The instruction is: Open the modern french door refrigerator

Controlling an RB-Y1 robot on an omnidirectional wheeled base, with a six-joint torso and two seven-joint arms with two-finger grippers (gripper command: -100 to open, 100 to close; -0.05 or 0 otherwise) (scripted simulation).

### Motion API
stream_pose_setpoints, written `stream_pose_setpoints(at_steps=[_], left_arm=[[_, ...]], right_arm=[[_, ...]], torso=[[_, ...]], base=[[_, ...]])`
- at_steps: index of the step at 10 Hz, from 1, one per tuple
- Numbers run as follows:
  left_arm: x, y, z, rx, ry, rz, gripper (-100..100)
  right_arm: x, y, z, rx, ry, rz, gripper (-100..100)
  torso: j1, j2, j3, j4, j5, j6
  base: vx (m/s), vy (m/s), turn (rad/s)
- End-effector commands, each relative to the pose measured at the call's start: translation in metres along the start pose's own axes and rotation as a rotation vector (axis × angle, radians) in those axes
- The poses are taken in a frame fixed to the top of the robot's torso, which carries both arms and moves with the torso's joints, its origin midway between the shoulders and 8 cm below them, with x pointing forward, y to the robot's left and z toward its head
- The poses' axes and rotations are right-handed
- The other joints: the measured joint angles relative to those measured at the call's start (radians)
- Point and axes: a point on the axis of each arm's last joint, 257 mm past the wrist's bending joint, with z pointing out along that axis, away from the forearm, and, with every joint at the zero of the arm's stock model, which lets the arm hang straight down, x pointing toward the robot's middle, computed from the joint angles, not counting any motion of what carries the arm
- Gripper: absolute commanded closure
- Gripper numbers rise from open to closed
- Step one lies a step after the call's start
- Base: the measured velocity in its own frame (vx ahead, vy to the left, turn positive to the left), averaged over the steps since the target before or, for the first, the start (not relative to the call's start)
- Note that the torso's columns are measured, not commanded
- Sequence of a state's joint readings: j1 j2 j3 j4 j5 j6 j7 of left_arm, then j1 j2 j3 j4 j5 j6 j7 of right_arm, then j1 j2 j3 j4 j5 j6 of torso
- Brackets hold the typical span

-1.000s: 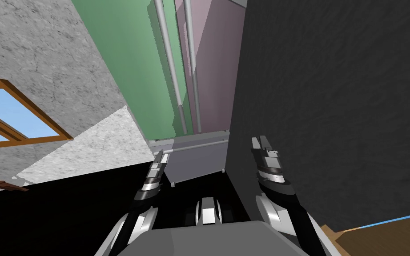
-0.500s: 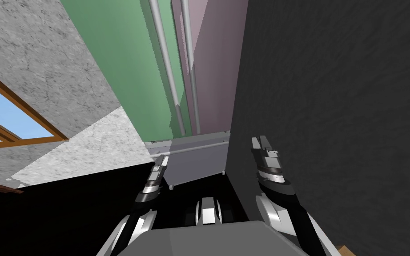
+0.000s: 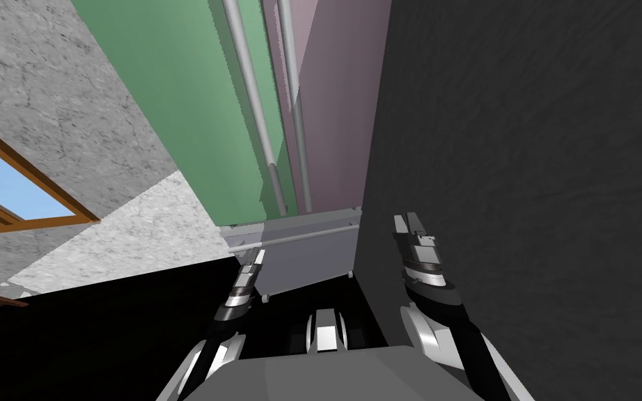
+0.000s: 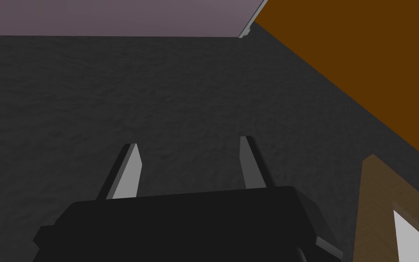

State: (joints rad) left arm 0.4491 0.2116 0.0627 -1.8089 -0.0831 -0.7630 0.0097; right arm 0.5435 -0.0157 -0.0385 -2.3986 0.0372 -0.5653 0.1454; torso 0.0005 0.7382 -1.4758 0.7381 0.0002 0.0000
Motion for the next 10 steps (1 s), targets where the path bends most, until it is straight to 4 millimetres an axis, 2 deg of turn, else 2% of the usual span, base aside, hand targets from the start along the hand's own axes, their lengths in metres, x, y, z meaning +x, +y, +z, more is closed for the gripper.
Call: stream_pose_setpoints(at_steps=[1,10], left_arm=[[0.001,0.013,-0.011,-0.009,0.006,-0.001,-100],[0.009,0.057,-0.051,-0.049,0.004,-0.02,-100]], right_arm=[[0.0,0.0,0.0,0.0,0.0,0.0,0],[0.0,0.0,0.0,0.0,0.0,0.0,0]], torso=[[0.0,0.001,0.0,0.0,0.0,0.0],[0.0,0.001,0.0,0.0,0.0,0.0]], base=[[0.076,-0.024,0.005],[0.082,-0.026,0.006]])
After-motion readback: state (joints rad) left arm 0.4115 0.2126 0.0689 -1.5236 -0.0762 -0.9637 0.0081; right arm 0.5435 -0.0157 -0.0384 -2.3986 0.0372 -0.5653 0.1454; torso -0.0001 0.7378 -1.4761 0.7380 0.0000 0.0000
